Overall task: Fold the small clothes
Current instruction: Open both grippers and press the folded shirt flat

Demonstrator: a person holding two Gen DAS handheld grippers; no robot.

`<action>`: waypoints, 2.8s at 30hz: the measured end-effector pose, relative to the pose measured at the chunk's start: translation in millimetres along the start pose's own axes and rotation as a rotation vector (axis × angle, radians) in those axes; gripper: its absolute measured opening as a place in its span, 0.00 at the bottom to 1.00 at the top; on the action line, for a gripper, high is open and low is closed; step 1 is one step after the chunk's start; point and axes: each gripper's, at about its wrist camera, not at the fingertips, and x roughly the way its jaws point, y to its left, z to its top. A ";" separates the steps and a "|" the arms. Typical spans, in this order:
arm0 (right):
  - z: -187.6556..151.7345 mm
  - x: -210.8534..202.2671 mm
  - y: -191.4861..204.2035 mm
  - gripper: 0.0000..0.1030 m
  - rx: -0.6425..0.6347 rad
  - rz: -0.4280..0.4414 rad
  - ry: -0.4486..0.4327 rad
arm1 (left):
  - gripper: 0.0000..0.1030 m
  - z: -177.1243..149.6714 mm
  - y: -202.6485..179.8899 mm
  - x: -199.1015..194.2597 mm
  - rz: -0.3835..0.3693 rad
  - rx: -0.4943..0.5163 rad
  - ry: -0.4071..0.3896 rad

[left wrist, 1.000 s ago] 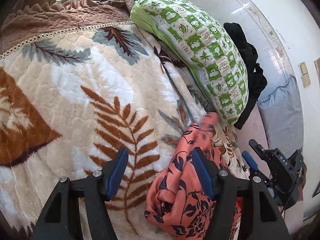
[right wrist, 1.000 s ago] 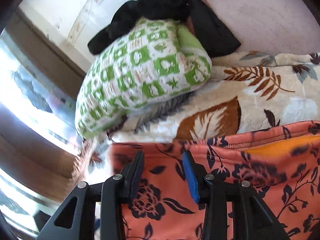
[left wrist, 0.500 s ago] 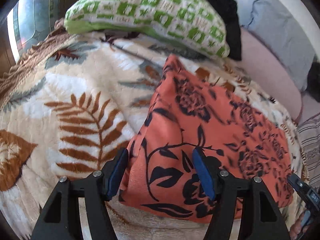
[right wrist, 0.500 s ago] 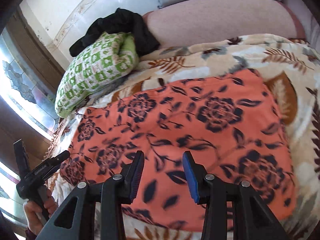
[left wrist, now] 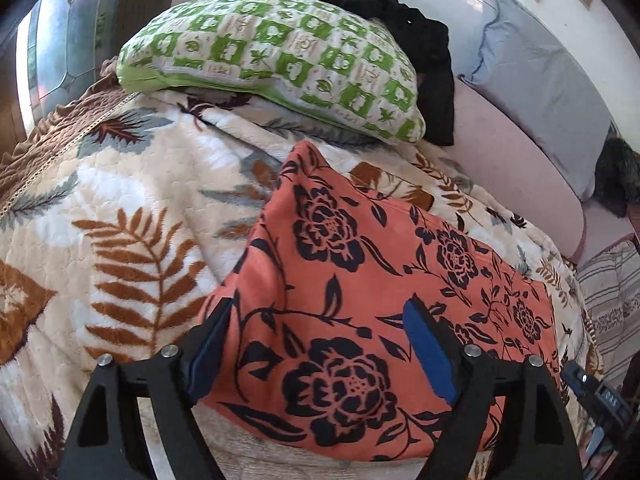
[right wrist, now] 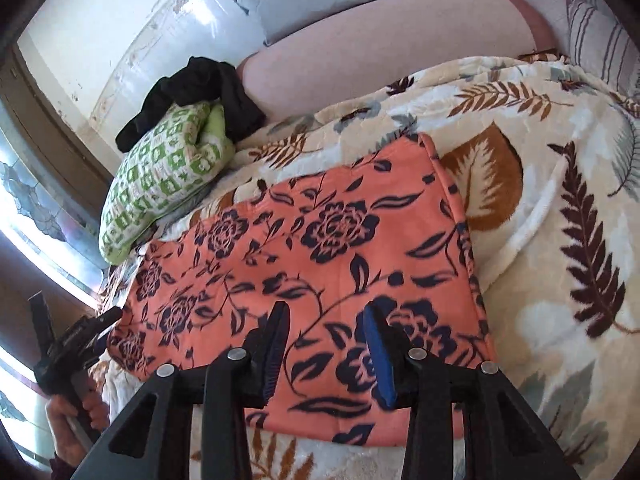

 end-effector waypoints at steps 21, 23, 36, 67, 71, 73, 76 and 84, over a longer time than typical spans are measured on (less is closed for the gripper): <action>-35.9 79.4 90.9 0.42 -0.245 0.060 0.193 | 0.96 -38.4 -42.2 33.2 0.276 0.356 0.060; -41.4 73.8 97.7 0.42 -0.306 0.033 0.142 | 0.96 -33.2 -41.4 26.8 0.238 0.337 0.060; -47.9 56.8 111.3 0.41 -0.307 0.105 0.149 | 0.96 -21.0 -42.5 1.3 0.166 0.249 -0.064; -10.1 51.2 29.6 0.41 -0.063 -0.123 0.025 | 0.96 -34.8 -42.4 35.1 0.317 0.345 0.013; -1.7 38.5 20.1 0.41 -0.035 -0.175 -0.045 | 0.96 -34.6 -41.2 35.3 0.315 0.335 0.014; 2.5 38.8 10.0 0.41 -0.001 -0.183 -0.039 | 0.96 -35.3 -42.1 35.4 0.320 0.340 0.011; 0.4 48.9 3.8 0.41 -0.007 -0.195 -0.004 | 0.96 -35.4 -41.9 36.2 0.321 0.338 0.009; 0.0 45.9 9.7 0.42 -0.044 -0.210 -0.011 | 0.98 -35.4 -41.7 37.9 0.323 0.342 0.007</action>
